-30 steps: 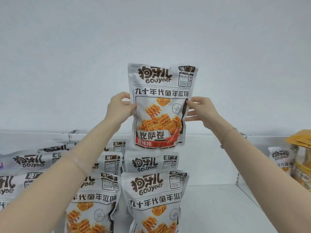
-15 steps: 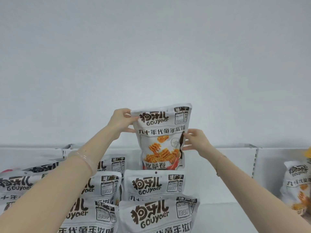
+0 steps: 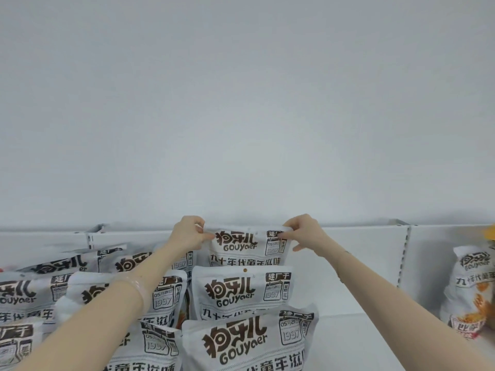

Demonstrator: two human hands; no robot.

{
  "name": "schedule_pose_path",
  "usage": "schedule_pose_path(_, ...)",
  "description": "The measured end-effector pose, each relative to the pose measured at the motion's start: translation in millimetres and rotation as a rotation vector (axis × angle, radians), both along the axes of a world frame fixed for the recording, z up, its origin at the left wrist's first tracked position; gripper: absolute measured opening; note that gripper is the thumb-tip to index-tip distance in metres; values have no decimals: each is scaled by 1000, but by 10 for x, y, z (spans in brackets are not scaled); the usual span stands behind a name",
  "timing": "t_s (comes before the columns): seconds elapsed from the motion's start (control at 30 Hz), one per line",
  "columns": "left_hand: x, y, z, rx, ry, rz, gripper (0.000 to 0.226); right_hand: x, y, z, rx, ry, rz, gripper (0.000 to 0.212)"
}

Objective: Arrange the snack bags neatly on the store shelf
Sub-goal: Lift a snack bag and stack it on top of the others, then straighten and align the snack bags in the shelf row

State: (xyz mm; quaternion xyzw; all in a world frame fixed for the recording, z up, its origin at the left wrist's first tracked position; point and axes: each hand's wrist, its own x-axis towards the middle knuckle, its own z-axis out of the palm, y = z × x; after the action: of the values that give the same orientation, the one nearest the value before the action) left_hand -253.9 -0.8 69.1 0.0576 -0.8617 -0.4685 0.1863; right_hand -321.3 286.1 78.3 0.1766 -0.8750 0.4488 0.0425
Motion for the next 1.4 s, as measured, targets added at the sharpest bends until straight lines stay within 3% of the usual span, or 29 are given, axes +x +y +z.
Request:
schedule_pose_path(0.1,-2,-47,-49,-242,-50,-47,37,-52,-84,-44,133,33,-9,19)
schedule_pose_path(0.2,-24,-84,-102,-401,-98,-64,30,-88,-129,-115,206,27,1,16)
schedule_pose_path(0.43,-76,-150,-185,-453,-195,-106,29,-94,-177,-297,286,3,24,32)
schedule_pose_path(0.63,-50,-152,-166,-530,-252,-84,32,-103,-154,-314,270,-66,64,14)
schedule_pose_path(0.77,109,-174,-61,-517,-251,-85,40,38,-119,-160,215,-33,78,29)
schedule_pose_path(0.93,576,-247,267,-361,-134,-61,34,435,-241,231,162,170,109,28)
schedule_pose_path(1.1,1298,-304,423,-256,-61,-55,28,1214,-656,424,110,233,343,23)
schedule_pose_path(1.27,1836,-463,342,-274,-45,-62,24,1924,-1192,184,307,261,492,32)
schedule_pose_path(1.4,2138,-678,302,-287,-9,-104,23,2218,-1626,-113,745,366,446,48)
